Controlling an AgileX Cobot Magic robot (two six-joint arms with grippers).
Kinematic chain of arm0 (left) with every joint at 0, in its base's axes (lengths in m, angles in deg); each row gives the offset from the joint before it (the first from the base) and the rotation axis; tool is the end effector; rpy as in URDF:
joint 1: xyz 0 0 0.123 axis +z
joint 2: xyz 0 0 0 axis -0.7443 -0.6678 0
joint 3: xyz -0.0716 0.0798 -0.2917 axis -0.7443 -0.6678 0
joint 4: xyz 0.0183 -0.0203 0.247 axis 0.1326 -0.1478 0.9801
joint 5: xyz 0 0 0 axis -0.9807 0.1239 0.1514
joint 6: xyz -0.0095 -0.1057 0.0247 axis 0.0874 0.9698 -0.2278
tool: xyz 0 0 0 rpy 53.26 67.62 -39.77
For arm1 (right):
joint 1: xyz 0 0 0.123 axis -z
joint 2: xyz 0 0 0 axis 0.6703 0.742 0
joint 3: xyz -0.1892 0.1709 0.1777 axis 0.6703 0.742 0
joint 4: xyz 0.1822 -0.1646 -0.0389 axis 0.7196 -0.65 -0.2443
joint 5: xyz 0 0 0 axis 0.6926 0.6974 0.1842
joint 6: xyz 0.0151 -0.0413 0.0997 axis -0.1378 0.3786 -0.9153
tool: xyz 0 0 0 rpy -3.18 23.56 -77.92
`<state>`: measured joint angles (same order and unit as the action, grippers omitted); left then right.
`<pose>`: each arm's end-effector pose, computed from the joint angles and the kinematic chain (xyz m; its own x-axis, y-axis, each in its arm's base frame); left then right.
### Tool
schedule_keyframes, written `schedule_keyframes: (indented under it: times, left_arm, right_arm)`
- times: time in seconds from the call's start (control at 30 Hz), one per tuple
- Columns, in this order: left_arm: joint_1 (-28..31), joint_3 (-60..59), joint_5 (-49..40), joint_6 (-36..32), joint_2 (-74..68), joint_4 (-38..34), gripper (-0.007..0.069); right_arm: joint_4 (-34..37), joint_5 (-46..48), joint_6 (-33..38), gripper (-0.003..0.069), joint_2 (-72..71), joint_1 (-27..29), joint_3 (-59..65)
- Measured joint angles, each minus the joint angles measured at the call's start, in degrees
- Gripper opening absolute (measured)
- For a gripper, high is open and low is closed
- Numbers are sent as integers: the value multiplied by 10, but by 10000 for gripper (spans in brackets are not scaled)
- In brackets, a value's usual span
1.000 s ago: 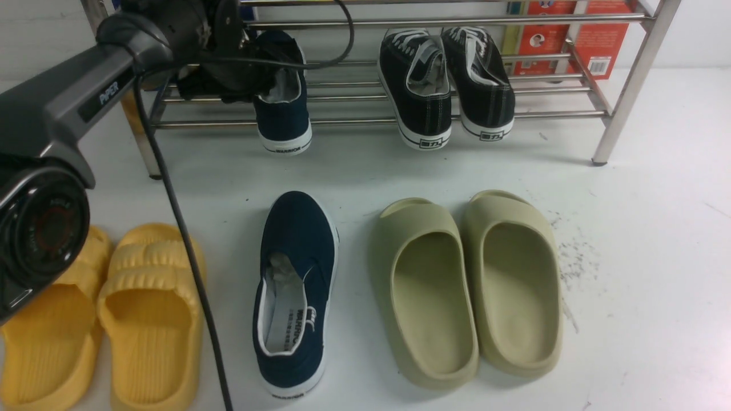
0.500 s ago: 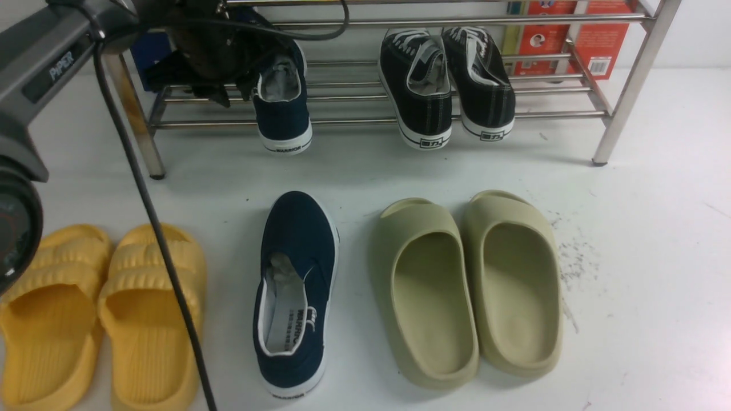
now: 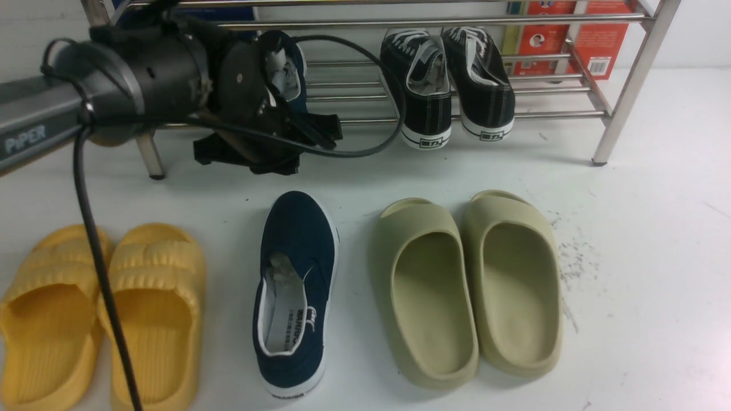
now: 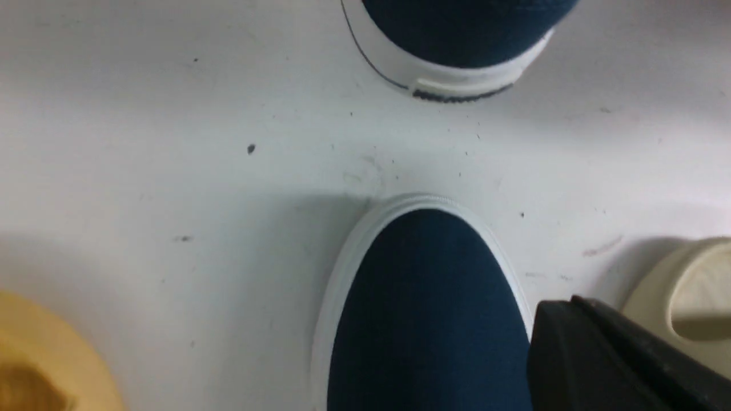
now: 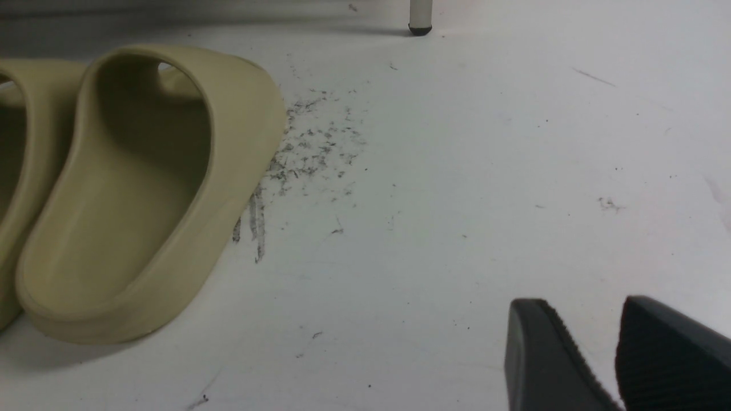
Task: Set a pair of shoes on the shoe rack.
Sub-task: Use the left arm to put a shoe into the shoe rack
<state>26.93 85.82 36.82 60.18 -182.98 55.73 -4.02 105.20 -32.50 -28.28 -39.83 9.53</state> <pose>0.4056 -0.1503 0.2664 -0.7923 -0.1934 -0.5786 -0.0484 0.9654 -0.2563 0.0403 0.0034 0.1681 -0.2988 0.0895 -0.9501 0.0194 0.9960 0.0878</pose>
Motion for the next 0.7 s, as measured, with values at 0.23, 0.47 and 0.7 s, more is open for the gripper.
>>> schedule_keyframes:
  times: [0.23,0.47,0.7]
  left_arm:
    - [34,12,81,2,-61,1,-13]
    - [57,14,112,2,-66,-1,-13]
    - [74,14,144,2,-66,16,-13]
  right_arm:
    - [0,0,0,239,0,0,0]
    - [0,0,0,239,0,0,0]
    - [0,0,0,239,0,0,0]
